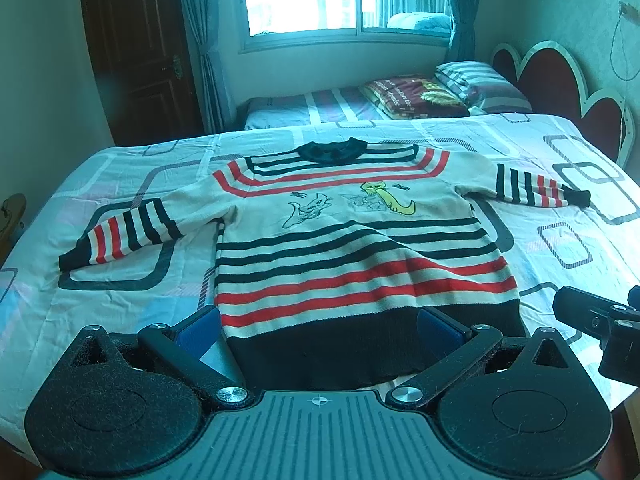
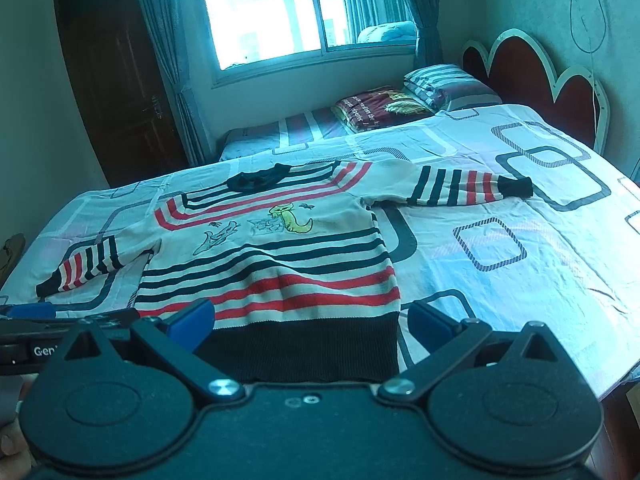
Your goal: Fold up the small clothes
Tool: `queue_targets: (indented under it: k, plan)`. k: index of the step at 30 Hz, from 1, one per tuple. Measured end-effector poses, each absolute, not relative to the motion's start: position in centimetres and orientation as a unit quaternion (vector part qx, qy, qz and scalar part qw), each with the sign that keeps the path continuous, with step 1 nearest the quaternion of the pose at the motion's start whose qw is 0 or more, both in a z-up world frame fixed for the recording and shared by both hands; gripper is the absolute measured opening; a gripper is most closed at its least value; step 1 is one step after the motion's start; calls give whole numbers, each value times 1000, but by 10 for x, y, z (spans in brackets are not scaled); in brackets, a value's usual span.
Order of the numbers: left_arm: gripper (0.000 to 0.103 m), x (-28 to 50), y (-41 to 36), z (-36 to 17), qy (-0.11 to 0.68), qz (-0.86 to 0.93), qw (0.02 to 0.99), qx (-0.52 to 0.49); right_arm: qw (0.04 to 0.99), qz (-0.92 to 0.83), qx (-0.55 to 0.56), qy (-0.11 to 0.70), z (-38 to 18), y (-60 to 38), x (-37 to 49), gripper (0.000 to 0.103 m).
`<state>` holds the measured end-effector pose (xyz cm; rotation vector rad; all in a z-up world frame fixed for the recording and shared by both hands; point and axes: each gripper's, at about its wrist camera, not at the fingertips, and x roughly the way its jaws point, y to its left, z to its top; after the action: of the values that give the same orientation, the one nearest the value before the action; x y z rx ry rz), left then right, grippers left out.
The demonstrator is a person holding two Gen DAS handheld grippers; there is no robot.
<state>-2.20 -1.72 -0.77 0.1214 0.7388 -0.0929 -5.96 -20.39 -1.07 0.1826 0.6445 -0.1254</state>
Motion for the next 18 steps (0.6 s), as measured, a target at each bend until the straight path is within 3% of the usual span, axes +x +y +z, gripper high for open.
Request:
queue_targets:
  k: [18]
  plan:
    - [103,-15,2,-13,366,-45,928,53,944,-71,85,312,-9,-195,-59,102]
